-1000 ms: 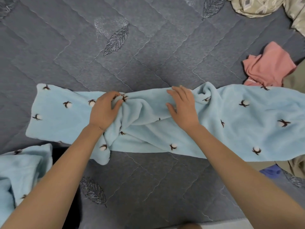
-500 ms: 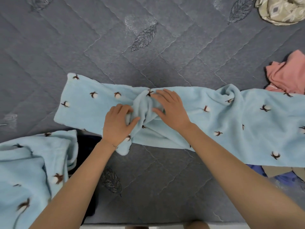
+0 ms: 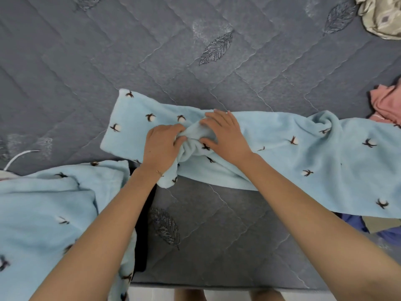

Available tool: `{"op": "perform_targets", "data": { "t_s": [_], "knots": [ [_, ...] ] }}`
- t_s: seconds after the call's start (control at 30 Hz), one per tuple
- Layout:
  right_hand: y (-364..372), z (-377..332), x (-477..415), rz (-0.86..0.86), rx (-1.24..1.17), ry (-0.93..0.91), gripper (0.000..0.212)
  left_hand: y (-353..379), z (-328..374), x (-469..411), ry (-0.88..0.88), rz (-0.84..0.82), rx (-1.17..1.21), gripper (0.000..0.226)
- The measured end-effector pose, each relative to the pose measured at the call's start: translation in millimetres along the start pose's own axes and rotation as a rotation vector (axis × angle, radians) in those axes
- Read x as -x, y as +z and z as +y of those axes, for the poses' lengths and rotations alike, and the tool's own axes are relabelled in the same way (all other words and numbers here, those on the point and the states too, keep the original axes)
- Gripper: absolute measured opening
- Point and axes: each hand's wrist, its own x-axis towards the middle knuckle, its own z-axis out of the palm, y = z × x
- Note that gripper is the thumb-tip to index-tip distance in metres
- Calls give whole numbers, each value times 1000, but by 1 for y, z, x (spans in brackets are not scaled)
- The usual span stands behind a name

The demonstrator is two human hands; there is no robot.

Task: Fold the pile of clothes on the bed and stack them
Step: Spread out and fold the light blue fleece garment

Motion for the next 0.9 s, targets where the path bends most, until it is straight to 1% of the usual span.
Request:
{"op": "perform_targets", "data": {
  "t_s": [0.07,0.1,0.17,0.23,0.27,0.33,0.4,0.47,0.5,0.57,0.67,0.73,0.83,0.9],
  "knots": [
    [-7,-9,-8,32,-51,25,21,-8,-4,-4,-4,-39,64,23],
    [-10,-14,-11,18,-80,50,16,-12,-6,-5,-38,-62,112,24],
    [-13,-24,-14,-4,-116,87,14,-16,-14,-8,-101,-100,186,23],
    [-14,-33,-14,26,-137,140,16,-21,-23,-8,-138,-122,183,22],
    [-13,-39,-15,50,-153,183,17,-24,-27,-7,-152,-134,177,25],
    [-14,-43,-14,78,-185,265,18,-30,-28,-3,-177,-150,173,43],
    [-14,-49,-15,88,-201,314,16,-33,-26,4,-202,-173,148,56],
    [-15,-55,-16,92,-213,340,15,-30,-25,10,-225,-221,51,71],
    [-15,-58,-16,95,-212,348,15,-28,-25,12,-243,-245,2,77],
    [-14,-61,-15,99,-195,363,16,-26,-26,14,-308,-255,-15,80],
    [-11,-62,-11,92,-134,385,16,-33,-31,8,-439,-229,79,69],
    [-9,-62,-8,71,-101,390,16,-42,-36,2,-479,-237,77,51],
    [-6,-67,-8,5,-84,394,18,-56,-47,-2,-464,-170,43,16],
    [-5,-68,-9,-52,-83,424,18,-63,-57,-3,-447,-104,143,4]
  ]
}}
